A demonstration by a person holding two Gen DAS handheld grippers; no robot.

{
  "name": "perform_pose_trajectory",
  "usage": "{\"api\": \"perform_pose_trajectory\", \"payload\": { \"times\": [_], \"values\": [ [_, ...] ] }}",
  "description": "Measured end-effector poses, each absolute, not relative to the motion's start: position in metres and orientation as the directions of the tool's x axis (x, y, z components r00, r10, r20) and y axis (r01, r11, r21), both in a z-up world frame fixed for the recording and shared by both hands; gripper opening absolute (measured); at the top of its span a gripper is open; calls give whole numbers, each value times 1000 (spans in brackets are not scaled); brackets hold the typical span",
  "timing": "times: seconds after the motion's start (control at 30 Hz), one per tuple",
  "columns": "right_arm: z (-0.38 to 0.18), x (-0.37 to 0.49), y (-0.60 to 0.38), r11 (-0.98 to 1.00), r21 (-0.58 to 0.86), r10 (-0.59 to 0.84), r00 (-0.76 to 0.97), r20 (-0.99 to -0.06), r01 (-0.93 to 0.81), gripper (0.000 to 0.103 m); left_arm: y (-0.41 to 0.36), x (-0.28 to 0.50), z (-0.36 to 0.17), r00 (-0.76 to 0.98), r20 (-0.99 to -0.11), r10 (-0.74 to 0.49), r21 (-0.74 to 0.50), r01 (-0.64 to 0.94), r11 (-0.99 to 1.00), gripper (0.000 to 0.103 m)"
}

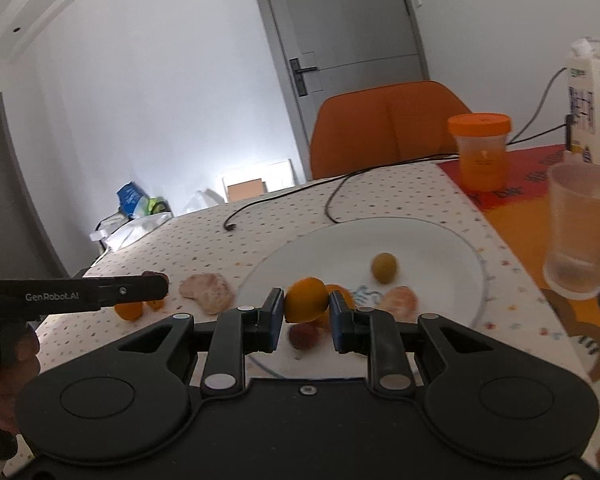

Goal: Organize fruits
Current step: 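Lift and carry both held fruits over the white plate, then open both tools to drop the dark red fruit and kumquat onto the plate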

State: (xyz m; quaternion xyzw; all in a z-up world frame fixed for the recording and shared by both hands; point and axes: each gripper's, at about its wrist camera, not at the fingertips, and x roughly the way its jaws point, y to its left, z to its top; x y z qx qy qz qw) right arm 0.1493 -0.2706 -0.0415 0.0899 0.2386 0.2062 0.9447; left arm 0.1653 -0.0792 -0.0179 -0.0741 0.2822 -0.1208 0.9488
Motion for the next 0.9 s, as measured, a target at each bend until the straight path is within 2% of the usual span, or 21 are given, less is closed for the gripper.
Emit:
{"api": "perform_pose_trajectory", "payload": {
  "times": [0.43,0.73,0.9],
  "values": [
    [-53,158,-301,919,287,374,826,-422,-270,23,-106,185,-23,791,-531,-304,-193,236,952,21],
    [-51,154,-306,919,290,371,835,-407,-267,35,-122,197,-22,782,-530,-328,-182,273,945,21],
    [-52,155,-300,914,288,387,824,-414,-284,37,-118,195,-20,798,-519,-307,-173,254,952,24]
  ]
}}
